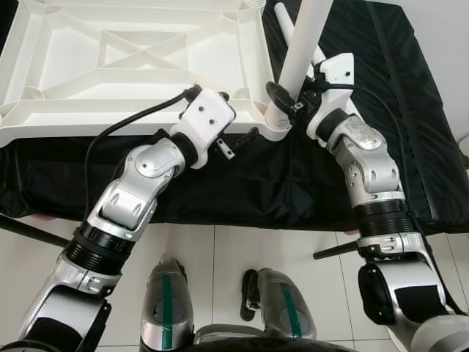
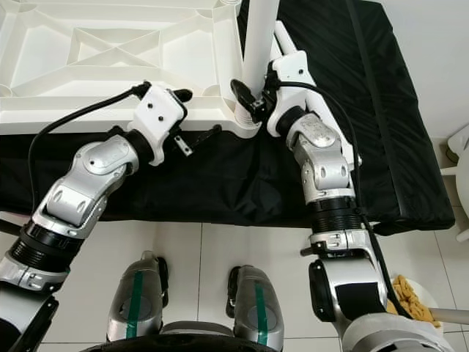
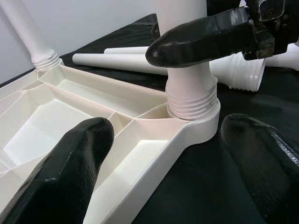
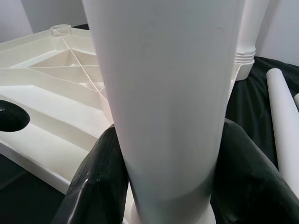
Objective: Building children table
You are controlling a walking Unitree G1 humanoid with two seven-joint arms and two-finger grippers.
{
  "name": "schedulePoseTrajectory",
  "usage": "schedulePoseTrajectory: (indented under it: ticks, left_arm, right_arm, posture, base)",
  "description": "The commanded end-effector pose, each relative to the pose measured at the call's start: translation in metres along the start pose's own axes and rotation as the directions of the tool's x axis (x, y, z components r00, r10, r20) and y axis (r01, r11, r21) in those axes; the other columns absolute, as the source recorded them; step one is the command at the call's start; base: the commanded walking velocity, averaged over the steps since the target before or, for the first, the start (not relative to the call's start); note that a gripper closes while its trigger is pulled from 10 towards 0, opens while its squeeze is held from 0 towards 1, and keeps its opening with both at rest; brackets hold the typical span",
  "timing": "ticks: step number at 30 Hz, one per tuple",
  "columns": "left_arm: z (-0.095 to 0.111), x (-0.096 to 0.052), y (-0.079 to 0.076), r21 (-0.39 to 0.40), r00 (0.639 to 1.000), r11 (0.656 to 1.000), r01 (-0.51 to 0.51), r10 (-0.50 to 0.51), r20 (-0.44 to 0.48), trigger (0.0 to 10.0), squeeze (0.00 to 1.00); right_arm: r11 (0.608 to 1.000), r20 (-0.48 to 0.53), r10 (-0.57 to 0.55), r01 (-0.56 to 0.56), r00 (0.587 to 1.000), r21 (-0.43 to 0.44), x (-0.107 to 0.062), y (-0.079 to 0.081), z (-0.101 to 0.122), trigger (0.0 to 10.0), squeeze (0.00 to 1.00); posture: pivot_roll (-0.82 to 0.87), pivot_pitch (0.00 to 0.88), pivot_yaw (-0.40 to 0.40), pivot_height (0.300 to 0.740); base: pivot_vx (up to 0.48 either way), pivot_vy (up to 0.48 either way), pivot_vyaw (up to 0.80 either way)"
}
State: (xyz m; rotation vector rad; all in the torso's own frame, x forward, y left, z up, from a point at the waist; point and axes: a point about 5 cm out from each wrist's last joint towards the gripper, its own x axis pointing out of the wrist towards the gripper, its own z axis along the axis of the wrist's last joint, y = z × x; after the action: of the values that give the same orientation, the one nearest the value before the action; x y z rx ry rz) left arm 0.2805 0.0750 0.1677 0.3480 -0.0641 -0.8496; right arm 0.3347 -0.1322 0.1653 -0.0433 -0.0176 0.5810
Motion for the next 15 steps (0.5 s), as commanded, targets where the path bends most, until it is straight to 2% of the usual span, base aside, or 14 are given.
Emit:
schedulePoseTrajectory:
  ticks: [1, 5, 15]
  left_arm:
    - [0.002, -0.001, -0.001, 0.011, 1.000, 1.000, 0.016, -0.016, -0.004, 10.0, 0.00]
    - [0.003, -0.002, 0.000, 0.016, 1.000, 1.000, 0.016, -0.016, -0.003, 10.0, 0.00]
    - [0.005, -0.002, 0.001, 0.021, 1.000, 1.000, 0.018, -0.018, 0.000, 10.0, 0.00]
  right_arm:
    - [0.986, -0.160, -0.025, 0.051, 0.987, 0.160, -0.010, -0.001, -0.040, 10.0, 0.00]
    - [0.974, -0.166, -0.059, 0.093, 0.984, 0.208, -0.010, -0.007, -0.042, 10.0, 0.00]
    - [0.960, -0.166, -0.087, 0.127, 0.982, 0.251, -0.007, -0.012, -0.042, 10.0, 0.00]
  posture:
    - [0.05, 0.068, -0.034, 0.740]
    - [0.05, 0.068, -0.029, 0.740]
    - [0.05, 0.069, -0.029, 0.740]
  base:
    - [0.000, 0.000, 0.00]
    - [0.000, 0.000, 0.00]
    - [0.000, 0.000, 0.00]
